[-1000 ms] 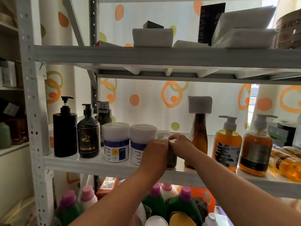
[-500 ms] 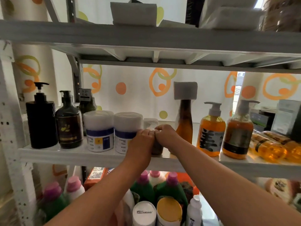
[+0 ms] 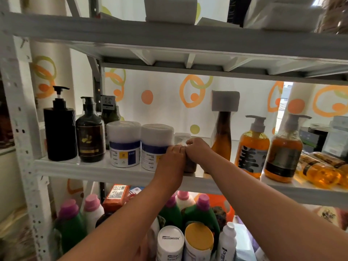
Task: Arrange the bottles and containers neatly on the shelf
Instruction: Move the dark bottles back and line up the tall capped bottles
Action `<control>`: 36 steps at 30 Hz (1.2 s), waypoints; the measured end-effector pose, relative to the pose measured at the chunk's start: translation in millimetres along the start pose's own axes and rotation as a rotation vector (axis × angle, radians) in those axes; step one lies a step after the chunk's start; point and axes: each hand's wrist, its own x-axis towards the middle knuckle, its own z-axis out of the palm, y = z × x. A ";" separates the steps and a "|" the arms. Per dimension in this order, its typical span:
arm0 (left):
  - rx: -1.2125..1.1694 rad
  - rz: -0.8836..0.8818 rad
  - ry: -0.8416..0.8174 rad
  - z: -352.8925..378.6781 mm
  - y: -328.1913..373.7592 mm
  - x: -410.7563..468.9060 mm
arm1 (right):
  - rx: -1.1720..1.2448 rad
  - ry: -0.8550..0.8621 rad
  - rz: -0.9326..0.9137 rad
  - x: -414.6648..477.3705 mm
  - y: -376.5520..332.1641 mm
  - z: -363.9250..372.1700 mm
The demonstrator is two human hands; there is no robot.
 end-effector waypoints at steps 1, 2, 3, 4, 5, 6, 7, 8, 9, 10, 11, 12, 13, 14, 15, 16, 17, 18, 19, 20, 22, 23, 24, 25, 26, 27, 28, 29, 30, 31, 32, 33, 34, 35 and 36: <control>0.005 0.009 0.006 0.3 0.2 -0.2 | -0.004 0.003 -0.001 0.6 0.8 0.0; 0.013 0.017 0.016 0.4 0.3 -0.7 | -0.003 0.005 0.000 1.8 1.4 0.3; 0.018 0.025 0.031 0.7 -0.5 -0.6 | 0.000 0.006 0.001 2.8 1.5 0.3; 0.018 0.035 0.040 0.7 -1.2 -0.1 | 0.003 0.005 0.004 3.5 1.9 -0.1; 0.018 0.047 0.045 -0.2 -1.7 -0.1 | 0.009 0.006 0.008 3.8 2.0 -0.6; 0.021 0.061 0.044 -1.1 -2.2 -0.8 | 0.024 0.010 0.009 4.5 2.5 -0.9; 0.023 0.076 0.045 -0.7 -2.7 -1.7 | 0.059 0.014 0.013 4.5 2.8 -1.0; 0.036 0.088 0.047 0.8 -3.7 -3.3 | 0.104 0.014 0.026 3.6 3.3 -0.9; 0.057 0.098 0.059 3.0 -4.5 -5.0 | 0.139 0.009 0.042 1.9 3.1 -0.5; 0.087 0.111 0.078 5.1 -5.0 -7.2 | 0.165 0.003 0.056 0.1 3.7 0.1; 0.113 0.118 0.099 6.7 -5.1 -9.3 | 0.184 0.001 0.060 -1.1 4.4 0.9; 0.119 0.121 0.121 9.3 -5.9 -10.7 | 0.204 0.004 0.056 -1.7 5.5 2.3; 0.130 0.130 0.147 13.2 -8.1 -10.8 | 0.225 0.011 0.045 -2.1 6.1 3.4; 0.143 0.135 0.156 15.7 -9.3 -10.0 | 0.230 0.019 0.037 -2.6 6.5 4.1; 0.141 0.134 0.165 16.9 -9.6 -9.6 | 0.222 0.020 0.033 -3.1 7.0 4.8; 0.139 0.136 0.176 18.0 -10.2 -9.1 | 0.211 0.017 0.040 -2.9 8.3 5.6; 0.140 0.139 0.189 18.7 -10.2 -8.8 | 0.217 0.010 0.052 -2.7 9.5 5.9; 0.144 0.139 0.197 19.5 -10.0 -9.5 | 0.244 -0.004 0.072 -2.5 10.9 6.1; 0.151 0.137 0.207 21.1 -10.3 -10.1 | 0.292 -0.026 0.111 -2.6 11.2 6.5; 0.155 0.138 0.225 22.8 -10.6 -10.7 | 0.359 -0.053 0.157 -3.6 11.0 5.4; 0.152 0.144 0.249 25.5 -10.6 -12.9 | 0.459 -0.101 0.183 -7.0 11.7 4.4; 0.149 0.149 0.261 26.8 -10.7 -14.0 | 0.483 -0.102 0.151 -7.9 12.8 4.3; 0.147 0.158 0.275 27.7 -11.2 -14.6 | 0.490 -0.072 0.099 -9.3 14.1 4.7; 0.147 0.166 0.286 28.4 -11.6 -15.6 | 0.469 -0.031 0.040 -10.0 14.6 4.5; 0.145 0.170 0.296 29.0 -12.0 -16.2 | 0.442 -0.009 -0.007 -11.1 14.6 4.3; 0.142 0.172 0.302 29.7 -12.6 -16.8 | 0.422 -0.019 -0.031 -12.1 14.7 3.7; 0.139 0.174 0.312 30.4 -13.1 -17.0 | 0.404 -0.055 -0.035 -13.1 14.5 3.3; 0.136 0.175 0.322 30.7 -13.1 -16.8 | 0.397 -0.087 -0.027 -13.5 14.9 3.9; 0.133 0.175 0.334 31.1 -12.8 -16.5 | 0.421 -0.094 -0.023 -14.2 15.6 4.3; 0.124 0.174 0.346 31.6 -12.2 -16.1 | 0.455 -0.076 -0.025 -14.7 16.6 5.8; 0.110 0.173 0.358 32.3 -11.5 -15.8 | 0.482 -0.043 -0.031 -15.0 16.1 7.0; 0.095 0.170 0.368 33.0 -10.5 -16.0 | 0.497 -0.014 -0.036 -15.2 15.7 8.2; 0.082 0.169 0.379 33.9 -9.9 -16.1 | 0.512 0.007 -0.043 -16.1 16.1 9.9; 0.072 0.171 0.388 34.7 -9.6 -16.8 | 0.527 0.020 -0.051 -16.5 16.8 11.1; 0.062 0.176 0.394 35.2 -9.7 -17.2 | 0.541 0.032 -0.059 -16.9 17.8 12.5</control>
